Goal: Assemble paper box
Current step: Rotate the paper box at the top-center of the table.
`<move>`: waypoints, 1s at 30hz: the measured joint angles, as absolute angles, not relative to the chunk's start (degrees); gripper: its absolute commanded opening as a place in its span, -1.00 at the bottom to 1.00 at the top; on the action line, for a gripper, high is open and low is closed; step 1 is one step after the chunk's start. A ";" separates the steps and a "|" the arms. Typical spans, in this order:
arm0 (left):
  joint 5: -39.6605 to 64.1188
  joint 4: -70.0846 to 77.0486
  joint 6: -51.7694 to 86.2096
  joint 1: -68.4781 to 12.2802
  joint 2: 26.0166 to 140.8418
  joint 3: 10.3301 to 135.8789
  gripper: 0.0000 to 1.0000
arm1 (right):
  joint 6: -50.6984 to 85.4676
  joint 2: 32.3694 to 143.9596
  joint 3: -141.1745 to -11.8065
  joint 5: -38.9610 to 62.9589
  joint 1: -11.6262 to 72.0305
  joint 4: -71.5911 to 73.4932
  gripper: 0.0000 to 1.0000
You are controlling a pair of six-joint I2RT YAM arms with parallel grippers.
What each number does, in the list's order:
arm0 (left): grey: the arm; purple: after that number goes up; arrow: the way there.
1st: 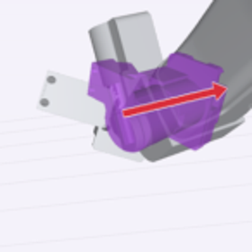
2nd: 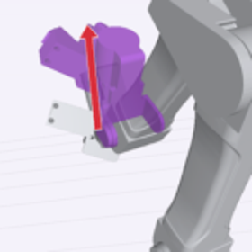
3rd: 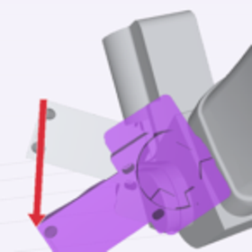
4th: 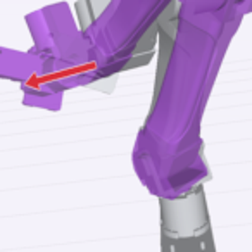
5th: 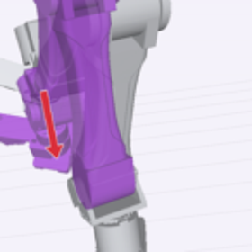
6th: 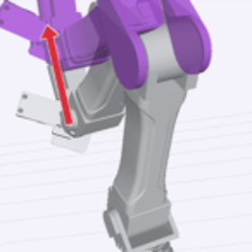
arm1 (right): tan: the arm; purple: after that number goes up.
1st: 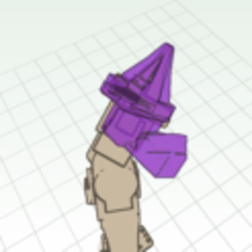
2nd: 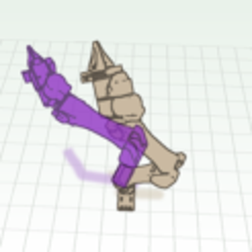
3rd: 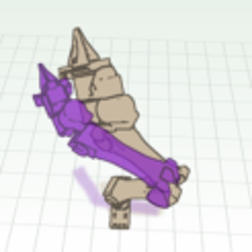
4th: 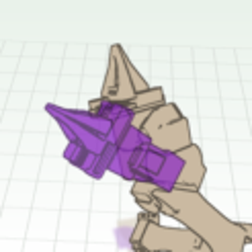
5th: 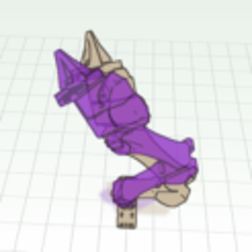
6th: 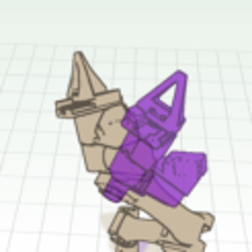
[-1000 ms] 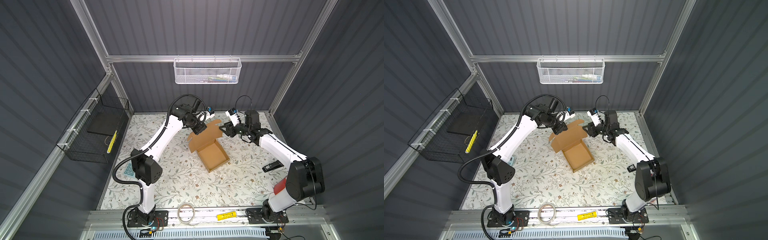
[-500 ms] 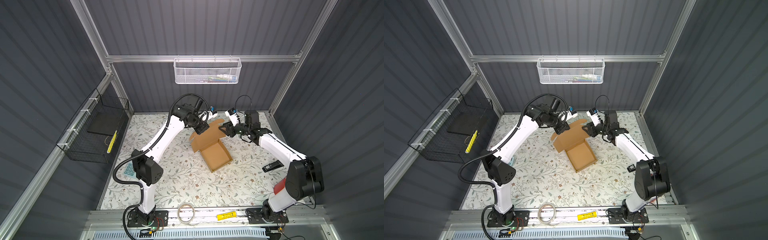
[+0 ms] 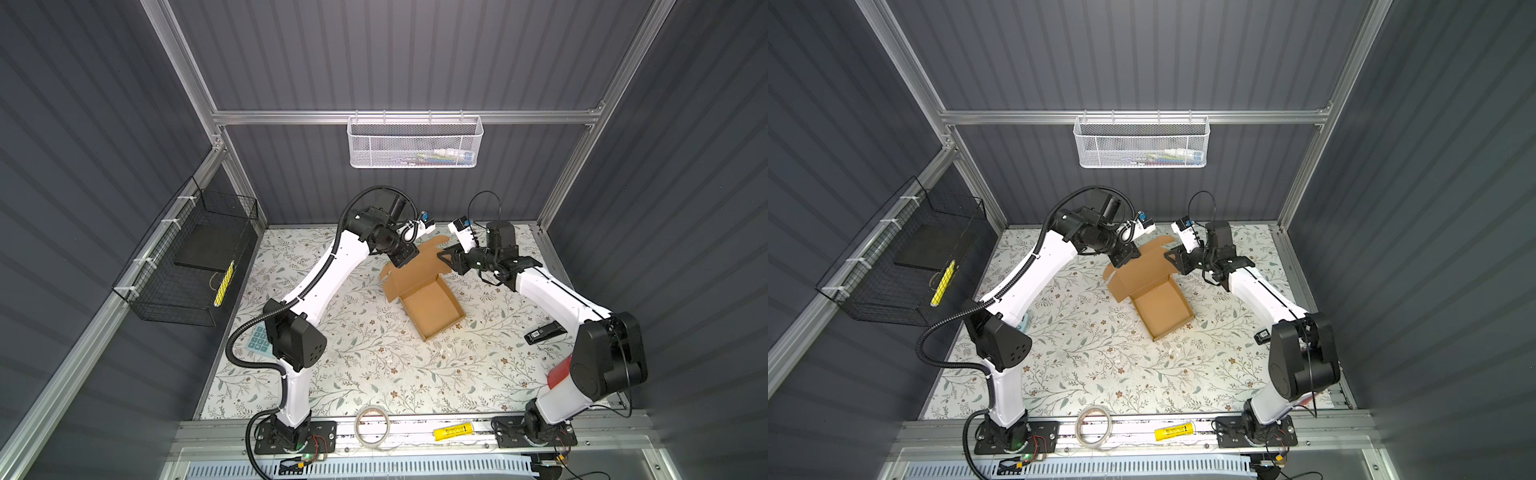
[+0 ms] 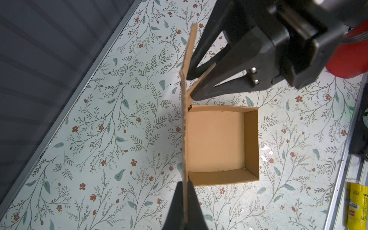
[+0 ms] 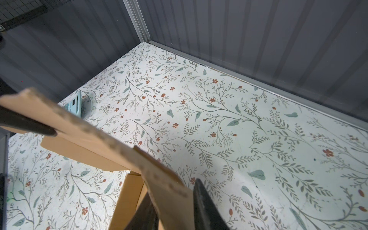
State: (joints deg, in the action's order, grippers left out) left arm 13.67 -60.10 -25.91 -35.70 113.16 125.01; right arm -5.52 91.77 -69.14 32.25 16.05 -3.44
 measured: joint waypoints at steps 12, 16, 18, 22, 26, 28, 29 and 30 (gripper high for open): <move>12.75 -58.96 -24.88 -35.70 113.45 125.03 -0.90 | -5.82 91.77 -68.20 29.30 17.63 -1.48 -0.73; 12.56 -58.22 -24.77 -35.70 113.89 125.05 -0.74 | -6.39 91.77 -67.46 27.86 17.96 -1.28 -0.83; 12.58 -58.04 -24.43 -35.70 113.89 125.10 -0.63 | -6.44 91.77 -66.83 27.11 17.93 -1.39 -0.86; 12.23 -57.34 -23.97 -35.70 113.89 125.10 -0.42 | -6.48 91.77 -66.06 25.96 18.02 -1.21 -0.89; 11.57 -56.49 -23.53 -35.77 113.89 125.08 -0.22 | -6.50 91.68 -65.19 24.84 18.39 -0.86 -0.90; 11.09 -56.07 -23.29 -35.88 113.86 124.97 -0.11 | -6.52 91.48 -64.51 24.05 18.76 -0.82 -0.90; 10.70 -55.88 -23.18 -35.92 113.86 124.95 -0.07 | -6.52 91.39 -64.14 23.73 18.96 -0.78 -0.90; 10.15 -55.53 -22.79 -35.97 113.84 124.86 -0.05 | -6.52 91.24 -63.77 23.35 19.20 -0.73 -0.90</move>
State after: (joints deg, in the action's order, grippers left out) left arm 10.15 -55.53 -22.79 -35.97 113.84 124.86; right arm -6.52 91.24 -63.77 23.35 19.20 -0.73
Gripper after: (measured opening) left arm 0.454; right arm 0.057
